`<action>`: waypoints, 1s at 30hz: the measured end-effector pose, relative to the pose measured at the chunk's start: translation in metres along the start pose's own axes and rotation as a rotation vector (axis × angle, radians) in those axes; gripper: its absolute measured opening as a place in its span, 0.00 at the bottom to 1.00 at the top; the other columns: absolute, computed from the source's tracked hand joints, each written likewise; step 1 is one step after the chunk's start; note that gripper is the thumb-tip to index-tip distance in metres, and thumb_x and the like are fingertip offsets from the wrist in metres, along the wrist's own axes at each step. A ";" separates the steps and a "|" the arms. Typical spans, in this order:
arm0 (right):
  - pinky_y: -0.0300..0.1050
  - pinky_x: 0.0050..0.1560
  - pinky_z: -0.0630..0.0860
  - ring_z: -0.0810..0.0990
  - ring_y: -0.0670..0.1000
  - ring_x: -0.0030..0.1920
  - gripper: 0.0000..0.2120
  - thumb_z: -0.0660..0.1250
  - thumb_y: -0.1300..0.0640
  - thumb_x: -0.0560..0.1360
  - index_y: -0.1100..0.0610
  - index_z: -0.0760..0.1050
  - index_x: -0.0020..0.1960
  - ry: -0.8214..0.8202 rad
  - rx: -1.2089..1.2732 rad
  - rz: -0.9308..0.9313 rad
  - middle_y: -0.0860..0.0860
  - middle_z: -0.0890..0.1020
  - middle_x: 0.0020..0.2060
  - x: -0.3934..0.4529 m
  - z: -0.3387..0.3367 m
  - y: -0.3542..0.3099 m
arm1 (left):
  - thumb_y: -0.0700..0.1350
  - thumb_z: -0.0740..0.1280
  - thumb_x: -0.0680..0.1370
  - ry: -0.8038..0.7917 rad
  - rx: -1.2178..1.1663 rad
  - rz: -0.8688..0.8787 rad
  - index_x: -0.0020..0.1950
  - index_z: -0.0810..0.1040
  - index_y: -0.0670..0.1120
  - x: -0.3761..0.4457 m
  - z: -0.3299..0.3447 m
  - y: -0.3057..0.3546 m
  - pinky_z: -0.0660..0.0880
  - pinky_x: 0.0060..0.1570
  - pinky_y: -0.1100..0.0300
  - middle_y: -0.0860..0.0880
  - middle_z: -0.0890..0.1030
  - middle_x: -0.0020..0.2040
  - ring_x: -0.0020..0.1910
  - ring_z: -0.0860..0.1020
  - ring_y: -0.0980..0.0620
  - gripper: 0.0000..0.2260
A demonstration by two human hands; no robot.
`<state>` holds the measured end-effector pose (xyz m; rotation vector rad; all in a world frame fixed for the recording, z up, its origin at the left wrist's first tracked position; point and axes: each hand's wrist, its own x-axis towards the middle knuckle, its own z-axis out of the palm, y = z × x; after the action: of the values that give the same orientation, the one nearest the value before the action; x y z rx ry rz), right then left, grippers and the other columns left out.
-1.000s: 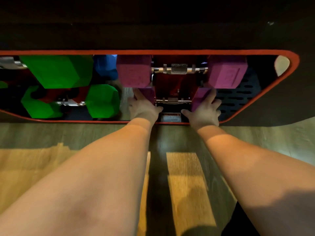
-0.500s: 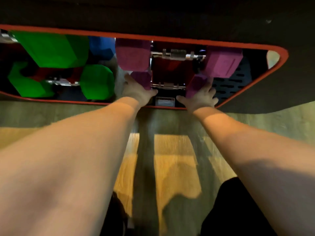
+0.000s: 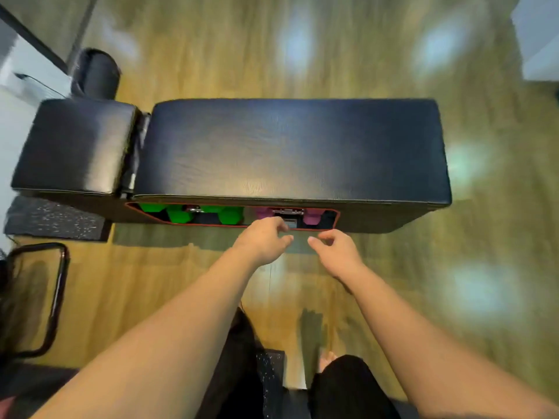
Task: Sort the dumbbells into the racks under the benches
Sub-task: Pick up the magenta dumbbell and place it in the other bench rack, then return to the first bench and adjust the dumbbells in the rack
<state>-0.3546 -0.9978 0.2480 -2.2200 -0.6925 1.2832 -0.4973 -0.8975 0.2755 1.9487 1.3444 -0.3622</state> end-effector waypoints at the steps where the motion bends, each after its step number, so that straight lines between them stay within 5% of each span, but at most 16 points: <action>1: 0.44 0.59 0.71 0.77 0.51 0.59 0.18 0.69 0.46 0.75 0.56 0.77 0.60 -0.010 -0.015 -0.047 0.51 0.80 0.59 -0.028 -0.023 -0.011 | 0.55 0.65 0.76 0.040 -0.022 -0.001 0.59 0.77 0.52 -0.027 -0.017 0.018 0.74 0.58 0.53 0.51 0.80 0.59 0.57 0.77 0.49 0.14; 9: 0.39 0.46 0.73 0.79 0.46 0.49 0.08 0.67 0.48 0.76 0.50 0.79 0.51 -0.028 0.007 -0.300 0.44 0.81 0.46 -0.164 -0.161 -0.076 | 0.54 0.67 0.76 0.349 -0.223 0.017 0.58 0.78 0.51 -0.174 -0.091 0.112 0.68 0.49 0.63 0.54 0.79 0.53 0.48 0.74 0.57 0.13; 13: 0.55 0.53 0.79 0.80 0.49 0.47 0.07 0.67 0.48 0.76 0.50 0.79 0.49 -0.081 0.026 -0.337 0.47 0.82 0.44 -0.164 -0.181 -0.091 | 0.52 0.67 0.77 0.442 -0.266 -0.013 0.57 0.79 0.50 -0.189 -0.098 0.119 0.67 0.49 0.63 0.54 0.79 0.51 0.48 0.74 0.57 0.11; 21: 0.54 0.54 0.79 0.80 0.45 0.49 0.08 0.66 0.47 0.76 0.49 0.79 0.50 -0.184 -0.065 -0.389 0.44 0.82 0.45 -0.118 -0.228 -0.103 | 0.51 0.68 0.77 0.423 -0.331 -0.077 0.55 0.79 0.48 -0.137 -0.069 0.143 0.68 0.49 0.63 0.52 0.80 0.53 0.49 0.75 0.57 0.10; 27: 0.44 0.49 0.77 0.80 0.41 0.43 0.05 0.65 0.43 0.74 0.43 0.77 0.45 -0.093 -0.041 -0.371 0.41 0.81 0.42 -0.069 -0.311 -0.099 | 0.53 0.67 0.77 0.287 -0.331 -0.032 0.58 0.78 0.50 -0.063 -0.060 0.228 0.73 0.53 0.59 0.53 0.80 0.56 0.52 0.77 0.55 0.12; 30: 0.46 0.48 0.78 0.80 0.43 0.41 0.05 0.65 0.42 0.72 0.40 0.77 0.42 -0.057 0.041 -0.350 0.40 0.81 0.40 -0.043 -0.351 -0.094 | 0.54 0.66 0.77 0.258 -0.301 0.048 0.58 0.78 0.51 -0.023 -0.068 0.280 0.72 0.49 0.67 0.54 0.79 0.57 0.52 0.75 0.57 0.13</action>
<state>-0.0808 -1.0079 0.4909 -1.9279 -1.0146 1.1729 -0.2679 -0.9183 0.4497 1.8115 1.4175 0.1155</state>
